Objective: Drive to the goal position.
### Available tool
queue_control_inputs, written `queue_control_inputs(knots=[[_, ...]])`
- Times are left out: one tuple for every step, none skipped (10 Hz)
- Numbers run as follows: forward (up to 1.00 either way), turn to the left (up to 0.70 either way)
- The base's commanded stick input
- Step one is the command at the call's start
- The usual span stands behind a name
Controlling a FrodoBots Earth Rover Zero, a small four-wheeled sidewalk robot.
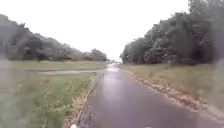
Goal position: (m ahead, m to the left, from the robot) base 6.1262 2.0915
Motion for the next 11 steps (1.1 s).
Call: queue_control_inputs(knots=[[0.7, 0.0], [0.7, 0.0], [0.7, 0.0], [0.7, 0.0], [0.7, 0.0], [0.7, 0.0], [0.7, 0.0], [0.7, 0.0], [0.7, 0.0], [0.7, 0.0], [0.7, 0.0]])
